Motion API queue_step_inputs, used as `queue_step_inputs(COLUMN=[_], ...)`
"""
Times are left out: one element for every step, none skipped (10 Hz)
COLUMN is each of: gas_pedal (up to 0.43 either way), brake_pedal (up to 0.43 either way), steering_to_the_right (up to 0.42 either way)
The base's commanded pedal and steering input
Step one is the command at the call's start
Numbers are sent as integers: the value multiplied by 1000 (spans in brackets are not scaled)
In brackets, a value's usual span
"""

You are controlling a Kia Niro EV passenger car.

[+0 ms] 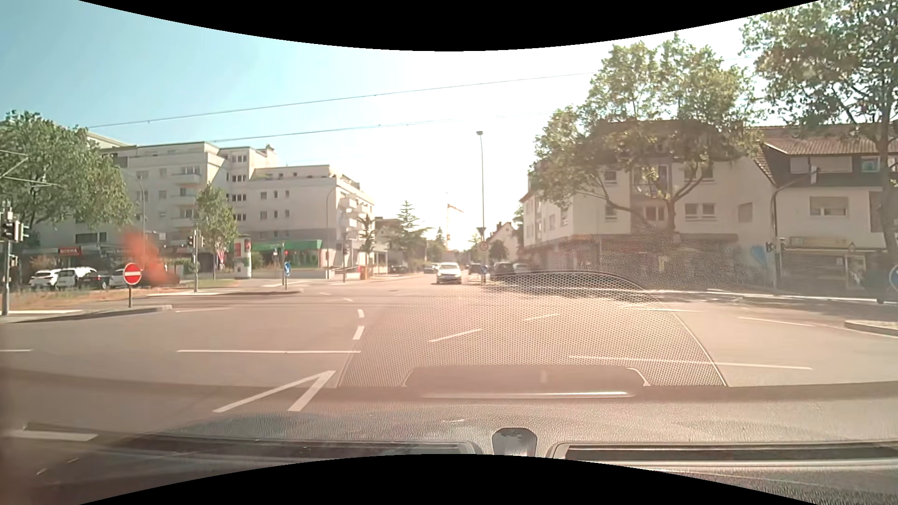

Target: Follow the waypoints while adhering to traffic rules and regulations

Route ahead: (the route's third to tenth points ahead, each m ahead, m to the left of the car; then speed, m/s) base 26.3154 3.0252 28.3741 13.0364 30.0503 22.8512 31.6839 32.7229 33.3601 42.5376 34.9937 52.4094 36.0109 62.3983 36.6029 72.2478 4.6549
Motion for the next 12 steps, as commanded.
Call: queue_step_inputs(gas_pedal=[47, 47, 47, 47, 47, 47, 47, 47, 47, 59, 59, 67], brake_pedal=[0, 0, 0, 0, 0, 0, 0, 0, 0, 0, 0, 0], steering_to_the_right=[-62, -63, -63, -69, -74, -75, -75, -76, -79, -85, -95, -98])
